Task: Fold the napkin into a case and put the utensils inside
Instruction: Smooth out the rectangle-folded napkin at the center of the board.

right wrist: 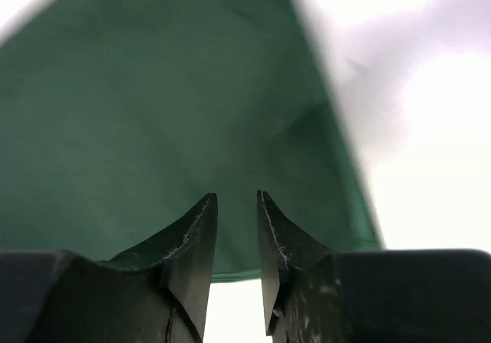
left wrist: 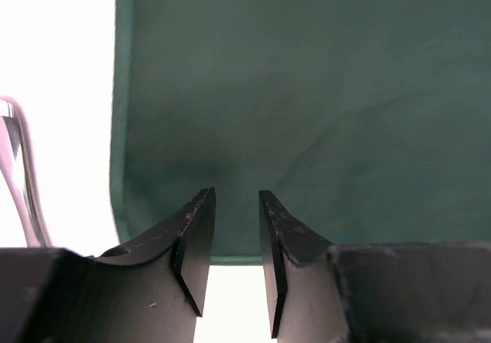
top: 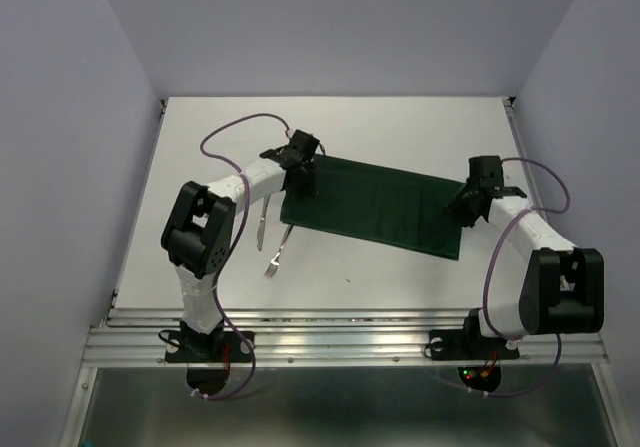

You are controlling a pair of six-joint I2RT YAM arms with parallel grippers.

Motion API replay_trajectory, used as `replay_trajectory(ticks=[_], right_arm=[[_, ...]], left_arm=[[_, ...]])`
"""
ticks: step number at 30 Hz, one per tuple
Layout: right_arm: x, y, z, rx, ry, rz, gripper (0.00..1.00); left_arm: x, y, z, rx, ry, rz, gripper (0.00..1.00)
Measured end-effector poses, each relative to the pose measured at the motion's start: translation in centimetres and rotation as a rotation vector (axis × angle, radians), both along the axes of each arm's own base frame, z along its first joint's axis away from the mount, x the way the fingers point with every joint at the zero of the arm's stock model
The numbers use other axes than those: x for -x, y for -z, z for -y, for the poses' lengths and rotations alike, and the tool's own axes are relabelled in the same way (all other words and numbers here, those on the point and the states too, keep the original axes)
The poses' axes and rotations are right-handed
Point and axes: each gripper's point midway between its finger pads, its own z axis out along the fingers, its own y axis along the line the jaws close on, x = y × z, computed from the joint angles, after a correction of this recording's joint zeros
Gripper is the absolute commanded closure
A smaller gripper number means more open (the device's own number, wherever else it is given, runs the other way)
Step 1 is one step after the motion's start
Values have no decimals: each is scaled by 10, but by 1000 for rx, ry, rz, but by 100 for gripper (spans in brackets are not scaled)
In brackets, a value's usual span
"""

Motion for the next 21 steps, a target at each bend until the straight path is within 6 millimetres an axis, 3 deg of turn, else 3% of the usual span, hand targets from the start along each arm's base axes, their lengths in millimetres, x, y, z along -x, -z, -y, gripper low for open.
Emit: replay_trajectory(ticks=[5,8,10,13,15,21], right_arm=[[-62,-53,-38,-38,-106,170,73],[-99,-60,-75,-71,-180,209,79],[-123,-54,-105,-102,-235,213,80],[-140,-36,-139,-139,-293,182,80],[-150,-24,-157,-159,-322,160,80],[-175,-3,-175,-201,-329,134,80]], left_arm=[[-46,-61,45,125,53,121,59],[-77,-91,81,213,97,189,59],[-92,-97,100,262,128,203,59],[-101,-90,117,302,163,183,59],[-103,-73,128,321,189,144,59],[-95,-28,144,358,236,26,60]])
